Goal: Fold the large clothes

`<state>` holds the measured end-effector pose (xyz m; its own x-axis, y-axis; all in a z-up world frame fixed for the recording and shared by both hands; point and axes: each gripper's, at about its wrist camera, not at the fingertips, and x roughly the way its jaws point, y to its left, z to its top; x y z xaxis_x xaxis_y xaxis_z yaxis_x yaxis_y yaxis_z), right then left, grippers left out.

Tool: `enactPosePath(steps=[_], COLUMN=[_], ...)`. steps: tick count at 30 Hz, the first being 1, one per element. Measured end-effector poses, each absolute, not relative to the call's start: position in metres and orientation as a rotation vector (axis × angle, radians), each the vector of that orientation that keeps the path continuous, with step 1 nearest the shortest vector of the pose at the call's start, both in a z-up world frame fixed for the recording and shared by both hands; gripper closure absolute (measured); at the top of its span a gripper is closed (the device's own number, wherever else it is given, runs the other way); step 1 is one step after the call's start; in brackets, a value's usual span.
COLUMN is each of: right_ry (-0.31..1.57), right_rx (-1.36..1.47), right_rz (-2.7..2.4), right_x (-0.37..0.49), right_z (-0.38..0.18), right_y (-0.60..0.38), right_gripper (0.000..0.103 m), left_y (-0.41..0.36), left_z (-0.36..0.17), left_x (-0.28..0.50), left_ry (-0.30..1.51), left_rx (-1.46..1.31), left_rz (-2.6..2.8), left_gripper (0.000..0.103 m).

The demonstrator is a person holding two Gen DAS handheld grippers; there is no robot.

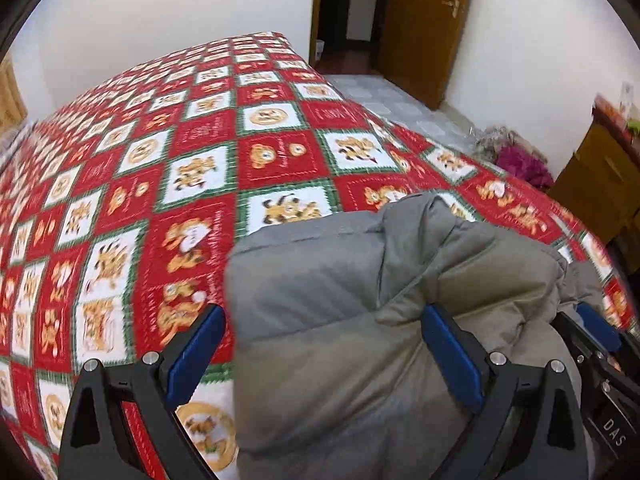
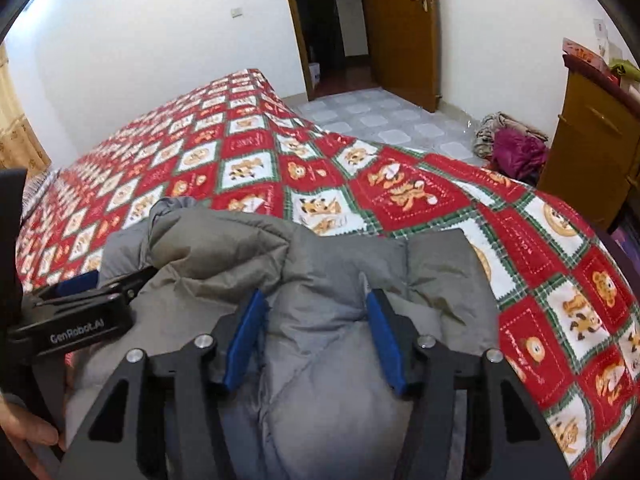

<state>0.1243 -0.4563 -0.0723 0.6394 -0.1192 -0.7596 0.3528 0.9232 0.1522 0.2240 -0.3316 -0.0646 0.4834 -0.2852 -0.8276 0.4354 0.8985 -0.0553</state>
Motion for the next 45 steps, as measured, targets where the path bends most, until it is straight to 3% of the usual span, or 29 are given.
enactPosePath(steps=[10,22,28,31,37,45], right_ry=[0.858,0.852,0.857,0.856,0.849,0.863], right_rx=[0.403,0.352,0.314,0.305,0.311,0.328], right_rz=[-0.266,-0.330,-0.350,-0.354,-0.352,-0.327], right_x=[0.118,0.122,0.123,0.122,0.122,0.067], right_z=[-0.099,-0.101,-0.101,-0.102,-0.101,-0.072], right_y=[-0.479,-0.470,-0.466,-0.466,-0.467,-0.467], right_gripper=[0.046,0.046,0.046,0.046,0.045,0.040], left_y=[-0.359,-0.358,-0.359,-0.345,-0.318,-0.336], left_z=[-0.088,-0.112,-0.108,-0.086,-0.036,-0.066], left_x=[0.241,0.246,0.244,0.235,0.169,0.157], left_ry=[1.046,0.976,0.983,1.025,0.915,0.959], left_rx=[0.201,0.135,0.179,0.209,0.251,0.293], left_rz=[-0.531,-0.570,-0.543,-0.558,-0.654,-0.663], left_gripper=[0.001,0.001,0.001,0.001,0.001,0.001])
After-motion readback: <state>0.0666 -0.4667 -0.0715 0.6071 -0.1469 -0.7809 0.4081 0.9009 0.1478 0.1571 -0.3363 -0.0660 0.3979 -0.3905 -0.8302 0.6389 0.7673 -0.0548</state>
